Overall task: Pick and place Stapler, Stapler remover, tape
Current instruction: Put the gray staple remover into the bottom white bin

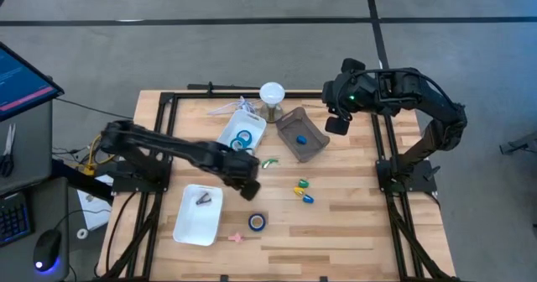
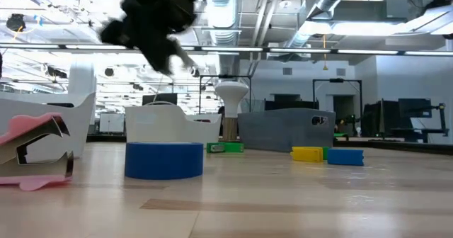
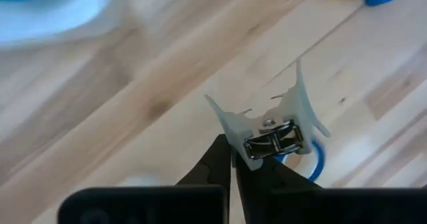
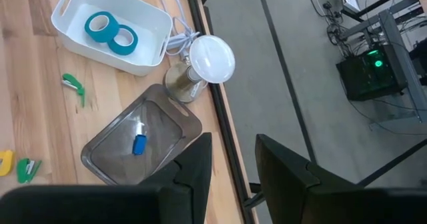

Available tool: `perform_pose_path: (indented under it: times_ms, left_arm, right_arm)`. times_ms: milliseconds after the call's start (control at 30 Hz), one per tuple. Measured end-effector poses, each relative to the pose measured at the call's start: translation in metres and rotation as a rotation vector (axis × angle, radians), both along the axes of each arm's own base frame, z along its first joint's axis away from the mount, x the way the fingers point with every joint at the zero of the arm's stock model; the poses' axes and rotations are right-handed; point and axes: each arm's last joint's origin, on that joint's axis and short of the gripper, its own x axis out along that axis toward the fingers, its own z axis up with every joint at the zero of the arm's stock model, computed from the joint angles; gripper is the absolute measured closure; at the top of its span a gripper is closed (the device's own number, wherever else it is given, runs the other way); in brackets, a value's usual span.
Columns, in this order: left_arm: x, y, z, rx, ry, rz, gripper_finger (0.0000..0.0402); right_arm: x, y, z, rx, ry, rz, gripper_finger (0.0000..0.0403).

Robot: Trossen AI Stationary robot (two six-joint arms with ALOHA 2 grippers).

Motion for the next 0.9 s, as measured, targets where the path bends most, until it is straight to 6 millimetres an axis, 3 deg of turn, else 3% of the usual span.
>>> perform_pose_path:
  times_ms: [200, 400, 600, 900]
  left_arm:
    - [-0.047, -0.013, 0.030, 0.004, 0.104, 0.007, 0.0401]
    - [-0.068, -0.047, 0.033, -0.019, 0.157, -0.080, 0.0401]
    - [-0.089, -0.071, 0.009, -0.033, 0.269, -0.153, 0.0401]
    - [-0.111, -0.082, -0.042, -0.081, 0.365, -0.214, 0.0401]
  right_arm:
    - [0.000, -0.001, 0.000, -0.006, -0.005, -0.008, 0.0295]
    - [0.001, -0.009, 0.002, -0.007, -0.032, -0.041, 0.0295]
    - [0.001, -0.017, 0.003, -0.005, -0.046, -0.070, 0.0295]
    - [0.000, -0.019, 0.003, -0.002, -0.048, -0.077, 0.0295]
